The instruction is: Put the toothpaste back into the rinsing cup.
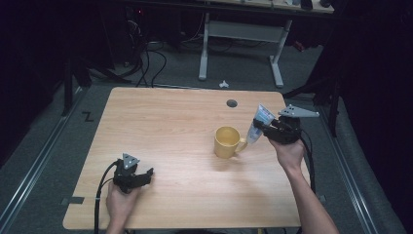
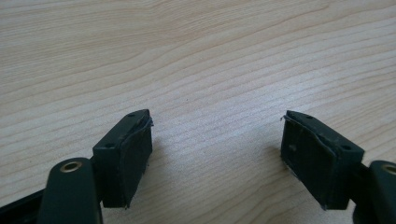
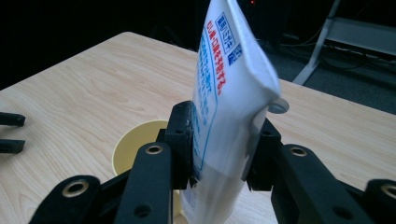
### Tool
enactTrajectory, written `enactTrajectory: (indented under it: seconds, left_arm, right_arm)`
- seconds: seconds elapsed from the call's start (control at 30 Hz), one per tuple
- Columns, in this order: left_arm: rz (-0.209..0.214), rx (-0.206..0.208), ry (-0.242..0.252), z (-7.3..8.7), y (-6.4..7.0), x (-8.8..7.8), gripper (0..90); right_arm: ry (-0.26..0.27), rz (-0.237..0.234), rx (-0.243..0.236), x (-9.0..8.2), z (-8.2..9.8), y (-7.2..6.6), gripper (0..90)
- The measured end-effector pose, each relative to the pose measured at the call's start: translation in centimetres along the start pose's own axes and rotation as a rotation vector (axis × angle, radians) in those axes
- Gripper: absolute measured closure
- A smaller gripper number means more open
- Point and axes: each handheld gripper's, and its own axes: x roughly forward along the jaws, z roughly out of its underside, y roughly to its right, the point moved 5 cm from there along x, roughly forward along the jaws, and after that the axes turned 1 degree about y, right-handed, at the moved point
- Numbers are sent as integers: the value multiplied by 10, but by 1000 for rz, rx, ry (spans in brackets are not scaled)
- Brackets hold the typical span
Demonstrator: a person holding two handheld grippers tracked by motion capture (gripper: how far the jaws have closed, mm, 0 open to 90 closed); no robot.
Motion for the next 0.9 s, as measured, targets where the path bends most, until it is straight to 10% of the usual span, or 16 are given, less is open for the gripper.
enactTrajectory:
  seconds: [0.9]
  left_arm:
    - [0,0,0,0,0,0,250]
  right_arm:
    - [17,-68,-34,12,-22,-23,679]
